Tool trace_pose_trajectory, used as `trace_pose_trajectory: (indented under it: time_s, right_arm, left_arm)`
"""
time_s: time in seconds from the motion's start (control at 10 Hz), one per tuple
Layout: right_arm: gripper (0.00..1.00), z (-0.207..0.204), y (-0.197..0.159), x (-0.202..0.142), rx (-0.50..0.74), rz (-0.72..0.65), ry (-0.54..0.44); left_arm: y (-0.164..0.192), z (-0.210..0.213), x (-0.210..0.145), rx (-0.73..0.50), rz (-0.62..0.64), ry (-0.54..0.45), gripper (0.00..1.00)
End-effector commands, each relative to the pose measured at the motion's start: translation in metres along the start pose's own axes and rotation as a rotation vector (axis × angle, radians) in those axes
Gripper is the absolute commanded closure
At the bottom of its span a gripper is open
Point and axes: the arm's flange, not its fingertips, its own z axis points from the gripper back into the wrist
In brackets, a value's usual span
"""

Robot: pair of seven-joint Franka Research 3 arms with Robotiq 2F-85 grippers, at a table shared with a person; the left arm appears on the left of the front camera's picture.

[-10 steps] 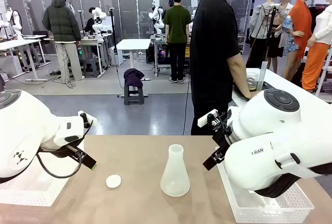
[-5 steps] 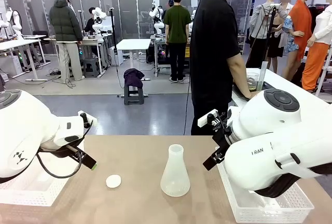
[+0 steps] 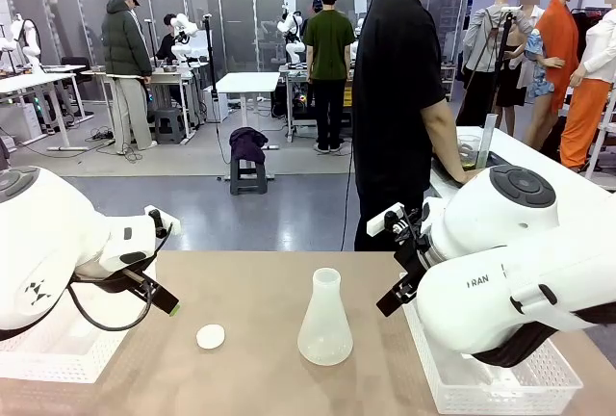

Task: Prepare the solutions needed for the experiment.
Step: Pick up the Plastic Funnel and insert it into the Big flask.

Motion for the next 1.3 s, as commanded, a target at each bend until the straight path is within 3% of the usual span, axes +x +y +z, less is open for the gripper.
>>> trace_pose_trajectory:
  time_s: [0.0, 0.6, 0.9, 1.1, 1.2]
  right_arm:
    - [0.00, 0.000, 0.000, 0.000, 0.000, -0.002, 0.000]
    - [0.00, 0.012, 0.001, 0.005, -0.015, -0.014, 0.009]
    - [0.00, 0.035, -0.022, 0.002, 0.094, -0.169, -0.106]
    - [0.00, 0.052, -0.038, 0.002, 0.245, -0.289, -0.218]
    - [0.00, 0.055, -0.041, 0.002, 0.261, -0.315, -0.241]
  left_arm:
    - [0.000, 0.000, 0.000, 0.000, 0.000, 0.000, 0.00]
    - [0.003, 0.009, -0.002, -0.013, 0.000, -0.011, 0.00]
    - [0.026, 0.023, 0.000, -0.219, 0.098, -0.052, 0.00]
    - [0.044, 0.034, 0.005, -0.362, 0.248, -0.046, 0.00]
    - [0.050, 0.035, 0.009, -0.423, 0.304, -0.031, 0.00]
